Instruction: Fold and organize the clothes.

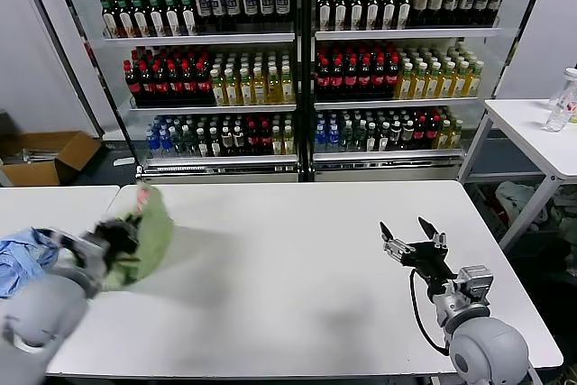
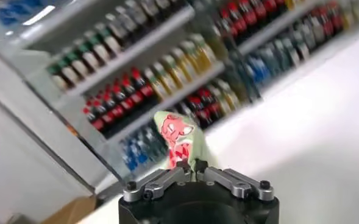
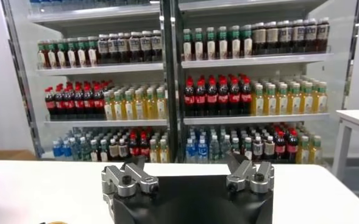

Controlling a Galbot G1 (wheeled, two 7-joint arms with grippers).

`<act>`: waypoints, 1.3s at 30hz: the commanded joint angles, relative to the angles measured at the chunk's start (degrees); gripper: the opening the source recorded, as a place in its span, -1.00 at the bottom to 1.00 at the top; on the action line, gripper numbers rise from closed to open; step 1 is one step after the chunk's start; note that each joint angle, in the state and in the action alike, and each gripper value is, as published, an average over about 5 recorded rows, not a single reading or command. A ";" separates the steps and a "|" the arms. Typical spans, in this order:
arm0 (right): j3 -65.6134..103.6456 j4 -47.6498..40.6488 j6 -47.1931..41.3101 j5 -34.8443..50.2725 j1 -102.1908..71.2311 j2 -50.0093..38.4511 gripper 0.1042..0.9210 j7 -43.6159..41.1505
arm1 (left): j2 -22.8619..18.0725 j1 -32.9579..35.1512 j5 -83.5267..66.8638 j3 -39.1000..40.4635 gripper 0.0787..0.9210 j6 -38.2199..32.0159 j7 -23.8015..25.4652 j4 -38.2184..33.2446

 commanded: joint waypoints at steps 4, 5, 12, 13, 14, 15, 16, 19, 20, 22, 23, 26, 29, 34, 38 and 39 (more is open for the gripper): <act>1.51 0.20 -0.06 0.44 -0.20 -1.07 0.76 -0.08 | -15.49 -17.32 -0.63 26.28 -0.95 0.34 -7.86 2.97; 1.43 0.10 -0.07 0.46 -0.10 -1.11 0.76 -0.10 | -16.63 -19.40 -6.09 26.58 -0.95 0.34 -9.91 3.96; -1.04 -1.19 -0.17 0.01 1.94 -1.03 0.76 -0.43 | -24.30 -23.55 -24.85 27.21 -0.92 -1.28 -14.14 11.65; -1.50 -1.42 -0.16 -0.02 2.33 -1.04 0.76 -0.51 | -25.04 -22.98 -25.47 26.97 -0.88 -2.41 -13.48 11.71; -1.98 -1.65 -0.12 -0.02 2.74 -1.06 0.76 -0.59 | -25.56 -22.18 -25.78 26.72 -0.83 -3.92 -12.63 11.46; -2.48 -1.91 -0.05 0.02 3.18 -1.07 0.76 -0.70 | -25.98 -21.24 -26.00 26.48 -0.77 -5.75 -11.64 10.94; -3.03 -2.16 0.04 0.10 3.58 -1.07 0.76 -0.82 | -26.20 -20.28 -26.11 26.28 -0.71 -7.39 -10.68 10.26; -5.58 -2.81 0.32 0.57 4.78 -0.94 0.76 -0.95 | -26.89 -17.62 -27.21 24.53 -0.51 -11.20 -8.92 7.33; -7.01 -3.06 0.42 0.84 5.33 -0.84 0.76 -0.88 | -27.21 -16.89 -27.71 23.30 -0.42 -12.04 -8.88 6.25; -10.69 -4.01 0.55 1.77 7.02 -0.37 0.76 -0.44 | -27.36 -15.50 -27.67 20.18 -0.30 -13.78 -9.33 4.00; -12.64 -4.64 0.54 2.44 8.16 0.02 0.76 -0.10 | -26.99 -14.68 -26.80 18.32 -0.22 -14.75 -9.61 2.98; -19.24 -7.62 -0.09 5.38 13.28 1.95 0.76 1.38 | -24.25 -11.08 -21.76 11.72 -0.01 -17.76 -10.23 0.66; -26.10 -12.41 -1.07 8.26 19.10 4.61 0.76 3.13 | -20.70 -6.20 -18.35 4.10 0.19 -19.20 -10.83 -0.37; -35.97 -20.29 -3.24 13.13 27.30 8.79 0.76 6.40 | -17.36 1.14 -17.77 -5.18 0.52 -20.51 -12.13 -0.54; -40.71 -26.09 -5.39 17.76 32.33 11.56 0.76 10.30 | -17.01 5.53 -17.10 -8.56 0.73 -21.44 -12.94 -0.55; -41.40 -27.30 -6.07 19.14 33.30 12.19 0.76 11.33 | -17.08 6.38 -17.07 -9.17 0.75 -21.41 -13.10 -0.76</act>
